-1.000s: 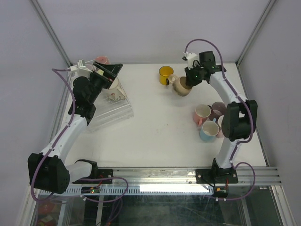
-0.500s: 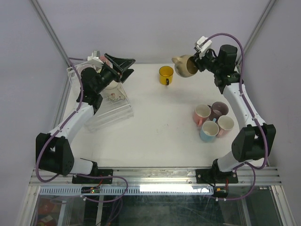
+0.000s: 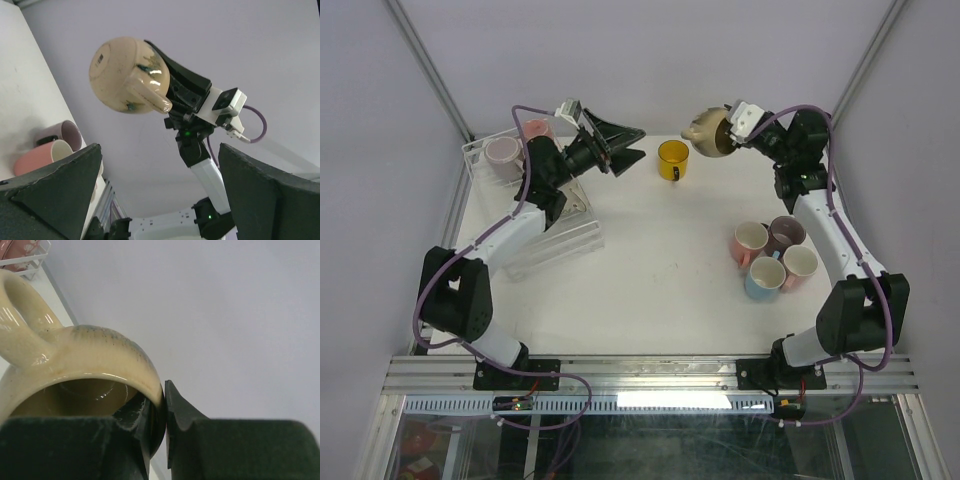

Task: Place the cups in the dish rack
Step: Pick up the cup at the center of the board.

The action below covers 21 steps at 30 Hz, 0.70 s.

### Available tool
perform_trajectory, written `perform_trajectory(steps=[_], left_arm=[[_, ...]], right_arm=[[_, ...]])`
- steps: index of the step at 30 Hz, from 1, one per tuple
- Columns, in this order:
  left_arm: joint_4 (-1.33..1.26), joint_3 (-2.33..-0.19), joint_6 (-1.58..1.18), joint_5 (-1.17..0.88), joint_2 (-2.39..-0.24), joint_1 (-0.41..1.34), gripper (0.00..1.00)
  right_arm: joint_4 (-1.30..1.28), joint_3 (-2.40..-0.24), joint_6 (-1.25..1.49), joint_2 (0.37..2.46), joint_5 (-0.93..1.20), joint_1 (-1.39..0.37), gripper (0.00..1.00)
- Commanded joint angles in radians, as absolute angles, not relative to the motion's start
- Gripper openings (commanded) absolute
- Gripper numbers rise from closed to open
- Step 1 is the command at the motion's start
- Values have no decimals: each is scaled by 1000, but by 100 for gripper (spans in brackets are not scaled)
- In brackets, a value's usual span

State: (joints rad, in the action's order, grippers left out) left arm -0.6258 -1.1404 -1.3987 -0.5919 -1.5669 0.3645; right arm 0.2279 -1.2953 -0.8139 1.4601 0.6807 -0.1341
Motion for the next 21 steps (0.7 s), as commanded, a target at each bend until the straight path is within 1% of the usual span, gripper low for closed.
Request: perform_trajectory(steps=[1,21], left_arm=[[-719,-1213,-1419,-657,-1585,384,99],[-801,-1227,-1439,-679,-1623,430,99]], right_arm=[[440,-1326,-858,1378,713,-145,0],[407,-1319,-923,1364,728,-182,0]])
